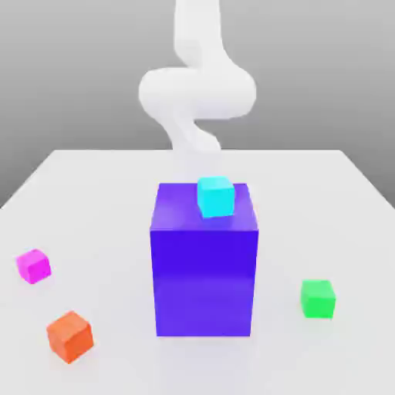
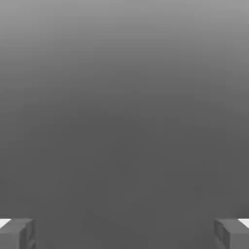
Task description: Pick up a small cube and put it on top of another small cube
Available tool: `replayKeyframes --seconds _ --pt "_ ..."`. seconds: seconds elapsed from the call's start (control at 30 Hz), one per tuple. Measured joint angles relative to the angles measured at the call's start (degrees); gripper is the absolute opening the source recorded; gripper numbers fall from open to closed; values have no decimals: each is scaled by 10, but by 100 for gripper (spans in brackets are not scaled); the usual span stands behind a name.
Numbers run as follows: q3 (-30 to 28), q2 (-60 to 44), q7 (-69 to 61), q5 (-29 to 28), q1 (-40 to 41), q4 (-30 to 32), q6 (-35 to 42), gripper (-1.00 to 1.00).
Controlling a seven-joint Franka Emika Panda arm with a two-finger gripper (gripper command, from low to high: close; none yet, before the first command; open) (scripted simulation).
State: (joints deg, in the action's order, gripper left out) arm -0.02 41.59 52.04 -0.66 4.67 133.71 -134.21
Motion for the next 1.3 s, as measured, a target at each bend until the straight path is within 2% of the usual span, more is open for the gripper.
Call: replayKeyframes --seconds 0.37,0.67,0.8,0.9,1.13,1.17,1.3 --pt "-22 -188 276 -31 192 85 -107 0" --pt "-80 -340 485 -38 311 154 -194 0" --pt "-111 -407 558 -12 370 185 -234 0" --pt "-122 -459 596 30 402 207 -263 0" --pt "-55 -600 558 119 462 192 -369 0" --pt "-49 -610 555 122 468 190 -377 -100" --pt "-49 -611 556 122 468 190 -378 -100"
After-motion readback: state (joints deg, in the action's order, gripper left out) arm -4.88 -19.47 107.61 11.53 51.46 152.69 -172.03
